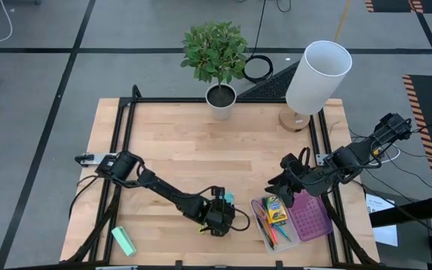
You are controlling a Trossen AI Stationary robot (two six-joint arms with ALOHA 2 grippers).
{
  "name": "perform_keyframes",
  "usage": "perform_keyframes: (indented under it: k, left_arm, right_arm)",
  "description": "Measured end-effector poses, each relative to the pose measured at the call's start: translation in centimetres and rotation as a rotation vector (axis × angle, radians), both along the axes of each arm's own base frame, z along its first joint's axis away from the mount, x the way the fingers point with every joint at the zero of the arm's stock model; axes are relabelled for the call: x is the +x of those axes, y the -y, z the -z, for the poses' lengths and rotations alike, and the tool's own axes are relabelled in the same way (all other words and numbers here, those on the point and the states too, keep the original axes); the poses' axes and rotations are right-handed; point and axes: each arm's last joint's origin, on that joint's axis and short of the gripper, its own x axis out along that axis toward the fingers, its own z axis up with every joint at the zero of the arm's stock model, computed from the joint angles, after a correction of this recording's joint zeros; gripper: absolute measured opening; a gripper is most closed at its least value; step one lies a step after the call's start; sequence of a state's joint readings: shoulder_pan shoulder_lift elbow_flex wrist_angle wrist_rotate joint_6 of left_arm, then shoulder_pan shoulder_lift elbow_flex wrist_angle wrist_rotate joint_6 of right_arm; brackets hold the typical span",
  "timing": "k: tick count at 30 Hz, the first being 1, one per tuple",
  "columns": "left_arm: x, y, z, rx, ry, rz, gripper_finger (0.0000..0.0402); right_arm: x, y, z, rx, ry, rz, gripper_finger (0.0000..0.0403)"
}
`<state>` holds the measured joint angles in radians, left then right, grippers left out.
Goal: Pack school essentials
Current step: Put the blue sticky notes into the purple supply box
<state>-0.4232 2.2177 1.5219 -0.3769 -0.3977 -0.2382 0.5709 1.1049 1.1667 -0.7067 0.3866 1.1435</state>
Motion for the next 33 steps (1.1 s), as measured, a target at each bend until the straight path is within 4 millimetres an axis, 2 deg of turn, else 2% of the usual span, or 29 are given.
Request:
perform_keyframes:
  k: [5, 10, 23, 30, 33]
  left_arm:
    - [0.2, 0.1, 0.0, -0.016, 0.024, 0.002, 0.0036]
    - [0.3, 0.1, -0.1, -0.02, 0.03, 0.003, 0.0007]
    - [0.6, 0.4, -0.7, -0.068, 0.027, 0.036, 0.0001]
    - [0.5, 0.3, -3.1, -0.112, 0.068, 0.05, 0.0001]
    - [0.4, 0.2, -4.1, -0.115, 0.092, 0.046, 0.0001]
  right_arm:
    - [0.0, 0.0, 0.0, 0.0, 0.0, 0.0, 0.0171]
    - [0.0, 0.0, 0.0, 0.0, -0.001, 0.0, 0.0171]
    - [0.0, 0.0, 0.0, -0.001, 0.0, 0.0, 0.0171]
    - [0.0, 0.0, 0.1, -0.03, 0.002, -0.02, 0.0171]
    - [0.1, 0.0, 1.1, -0.074, -0.014, -0.044, 0.0171]
